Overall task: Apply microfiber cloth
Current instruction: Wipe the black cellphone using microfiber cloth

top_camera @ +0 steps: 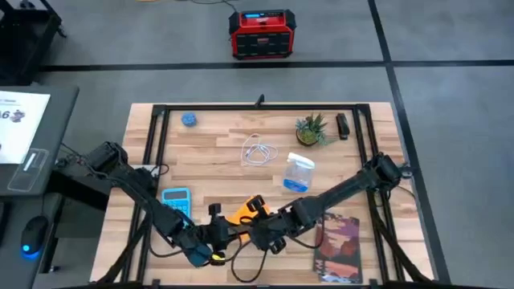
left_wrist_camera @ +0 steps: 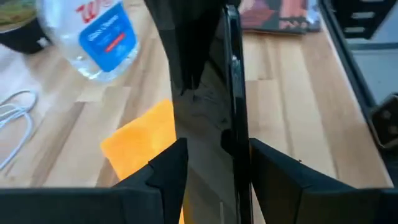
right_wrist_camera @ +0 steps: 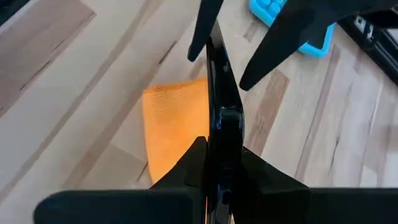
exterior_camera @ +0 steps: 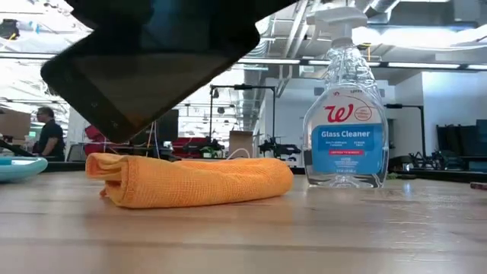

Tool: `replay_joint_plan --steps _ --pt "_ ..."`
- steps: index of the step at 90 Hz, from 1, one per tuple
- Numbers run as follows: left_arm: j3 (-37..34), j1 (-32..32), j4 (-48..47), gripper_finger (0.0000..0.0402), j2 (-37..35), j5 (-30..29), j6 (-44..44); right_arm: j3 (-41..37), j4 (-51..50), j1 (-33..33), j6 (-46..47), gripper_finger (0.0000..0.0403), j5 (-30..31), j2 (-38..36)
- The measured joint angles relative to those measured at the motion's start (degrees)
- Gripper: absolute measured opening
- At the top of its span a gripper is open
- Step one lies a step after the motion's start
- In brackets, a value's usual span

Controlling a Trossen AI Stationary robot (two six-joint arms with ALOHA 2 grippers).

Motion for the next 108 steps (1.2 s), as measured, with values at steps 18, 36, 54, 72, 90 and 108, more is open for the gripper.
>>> replay_joint_plan --steps 18,36,54,72,90,108 --pt "0.0 0.62 -1.6 0.0129 0.0 0.35 -5.61 0.0 -0.16 0.01 1.84 0.0022 0.19 0.0" --pt "0.0 0.68 -2.23 0.0043 0.0 0.64 -6.74 0.0 0.08 -0.02 3.4 0.0024 0.52 0.0" --pt "0.0 0.68 -3.01 0.0015 0.0 0.56 -8.33 0.0 0.54 -0.05 3.2 0.0042 0.15 0.0" --pt "0.03 0.05 -5.91 0.001 0.0 -1.01 -15.54 0.0 -1.5 -0.05 3.36 0.0096 0.99 -1.08" --pt "-0.19 -2.36 -8.07 0.0009 -0.43 -6.0 -24.43 0.17 -8.68 0.06 11.26 0.0135 5.41 -4.99" --pt "-0.15 -8.17 -19.9 0.0009 -1.37 -16.68 -42.92 -5.41 -3.36 0.59 11.37 0.0134 3.38 -7.02"
